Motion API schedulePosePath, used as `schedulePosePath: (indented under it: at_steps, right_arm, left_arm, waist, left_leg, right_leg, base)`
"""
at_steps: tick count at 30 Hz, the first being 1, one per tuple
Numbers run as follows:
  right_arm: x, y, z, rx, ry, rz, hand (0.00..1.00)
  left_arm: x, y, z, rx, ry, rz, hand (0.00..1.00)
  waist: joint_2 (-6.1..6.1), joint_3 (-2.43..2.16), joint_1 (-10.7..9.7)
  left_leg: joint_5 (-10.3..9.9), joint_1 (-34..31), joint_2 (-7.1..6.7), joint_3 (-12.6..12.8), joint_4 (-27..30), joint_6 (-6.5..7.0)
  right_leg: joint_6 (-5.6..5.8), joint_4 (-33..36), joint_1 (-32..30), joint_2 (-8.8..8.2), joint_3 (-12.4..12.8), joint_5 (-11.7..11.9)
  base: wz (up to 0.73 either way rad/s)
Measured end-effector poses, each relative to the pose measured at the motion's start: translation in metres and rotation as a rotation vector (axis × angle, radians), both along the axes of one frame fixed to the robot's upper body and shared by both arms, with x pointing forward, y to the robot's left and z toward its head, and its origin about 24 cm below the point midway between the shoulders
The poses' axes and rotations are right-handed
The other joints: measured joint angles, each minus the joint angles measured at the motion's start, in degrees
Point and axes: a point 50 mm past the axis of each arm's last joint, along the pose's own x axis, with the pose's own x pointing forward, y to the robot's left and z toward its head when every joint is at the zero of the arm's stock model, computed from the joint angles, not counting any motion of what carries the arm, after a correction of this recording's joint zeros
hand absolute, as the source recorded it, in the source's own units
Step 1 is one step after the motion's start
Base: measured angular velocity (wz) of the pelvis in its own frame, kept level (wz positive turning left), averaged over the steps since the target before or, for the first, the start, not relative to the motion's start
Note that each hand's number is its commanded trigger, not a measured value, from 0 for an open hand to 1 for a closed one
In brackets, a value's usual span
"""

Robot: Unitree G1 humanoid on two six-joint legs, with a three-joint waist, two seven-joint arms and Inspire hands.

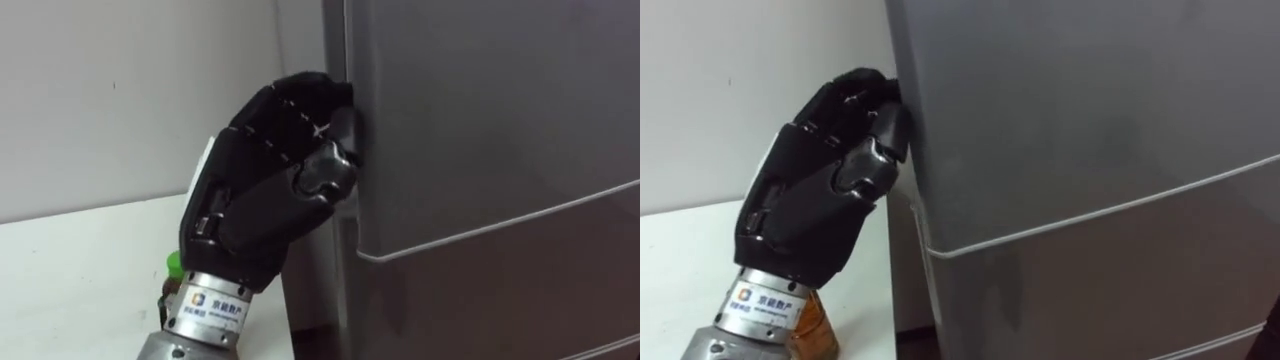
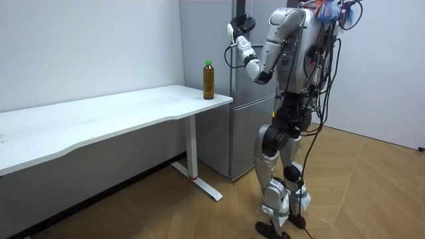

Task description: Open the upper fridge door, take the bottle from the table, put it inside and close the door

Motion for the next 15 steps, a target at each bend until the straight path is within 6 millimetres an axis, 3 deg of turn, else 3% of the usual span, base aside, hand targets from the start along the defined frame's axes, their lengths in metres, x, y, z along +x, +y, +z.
schedulePosePath:
  at_steps: [1,7,15]
  right_arm:
    - [0.001,0.001,0.0,0.0,0.0,0.009,0.0]
    - [0.002,0.001,0.0,0.001,-0.001,0.016,0.0]
    - [0.002,-0.001,0.0,-0.019,0.002,0.014,0.0]
  left_arm:
    - [0.0,-0.001,0.0,0.002,-0.002,-0.009,0.18]
    - [-0.009,-0.021,-0.004,0.027,-0.025,-0.143,0.1]
    - [-0.02,-0.042,-0.007,0.056,-0.048,-0.272,0.04]
  waist:
    - [-0.12,0.01,0.0]
    - [-0.96,0.02,0.1]
    - [-0.67,0.05,-0.3]
  left_leg:
    - [0.0,0.0,-0.02,0.1,0.0,0.05]
    - [0.1,0.3,-0.13,0.9,0.0,0.47]
    - [0.1,0.1,-0.11,2.1,0.1,1.42]
  right_leg:
    - [0.02,0.0,0.0,-0.06,0.0,0.0]
    - [0.57,0.0,0.0,-0.28,-0.1,0.4]
    - [1.02,0.0,-0.2,-0.5,-1.3,1.6]
  base:
    - [0.0]
    - [-0.04]
    - [-0.07]
